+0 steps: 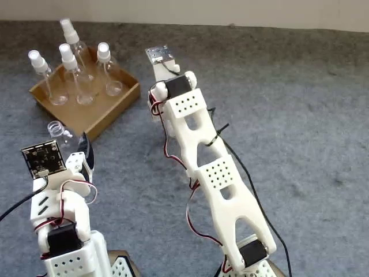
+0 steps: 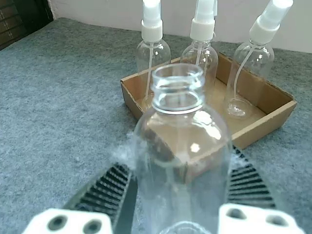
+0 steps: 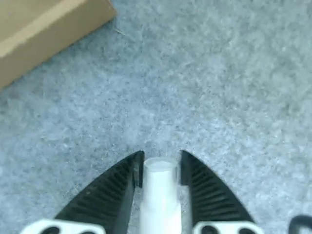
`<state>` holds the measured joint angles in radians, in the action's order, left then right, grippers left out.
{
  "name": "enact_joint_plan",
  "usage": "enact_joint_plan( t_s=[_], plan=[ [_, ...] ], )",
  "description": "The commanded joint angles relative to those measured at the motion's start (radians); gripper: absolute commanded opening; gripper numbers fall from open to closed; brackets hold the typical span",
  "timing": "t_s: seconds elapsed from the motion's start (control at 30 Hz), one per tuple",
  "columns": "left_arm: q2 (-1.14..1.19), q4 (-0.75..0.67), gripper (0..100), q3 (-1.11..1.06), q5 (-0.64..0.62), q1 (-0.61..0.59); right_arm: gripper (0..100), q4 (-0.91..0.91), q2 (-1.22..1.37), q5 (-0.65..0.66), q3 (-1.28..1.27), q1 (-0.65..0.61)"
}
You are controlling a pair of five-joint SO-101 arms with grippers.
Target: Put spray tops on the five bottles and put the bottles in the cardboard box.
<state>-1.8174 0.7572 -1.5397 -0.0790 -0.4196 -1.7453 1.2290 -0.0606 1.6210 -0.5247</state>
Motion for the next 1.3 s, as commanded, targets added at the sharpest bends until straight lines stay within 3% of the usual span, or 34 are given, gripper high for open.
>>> enact_joint_plan(
  t_s=[0.0,0.27,0.43,0.7,1.07,1.27],
  plan=[
    [-0.013,-0.031,13,0.008,-0.012,-0.008,18.4,-0.022,-0.021,0.017,0.056,0.019],
    [-0.013,-0.031,13,0.008,-0.012,-0.008,18.7,-0.024,-0.021,0.02,0.056,0.019],
    [-0.013,-0.031,13,0.008,-0.012,-0.008,18.8,-0.025,-0.021,0.183,0.056,0.012],
    [-0.013,-0.031,13,0.007,-0.011,0.007,18.7,-0.03,-0.082,0.184,0.051,-0.002],
    [-0.013,-0.031,13,0.005,-0.008,0.031,18.7,-0.022,-0.513,0.187,-0.516,-0.044],
    [-0.013,-0.031,13,0.005,-0.008,0.033,18.7,0.073,-0.539,0.189,-0.777,-0.019]
  ],
)
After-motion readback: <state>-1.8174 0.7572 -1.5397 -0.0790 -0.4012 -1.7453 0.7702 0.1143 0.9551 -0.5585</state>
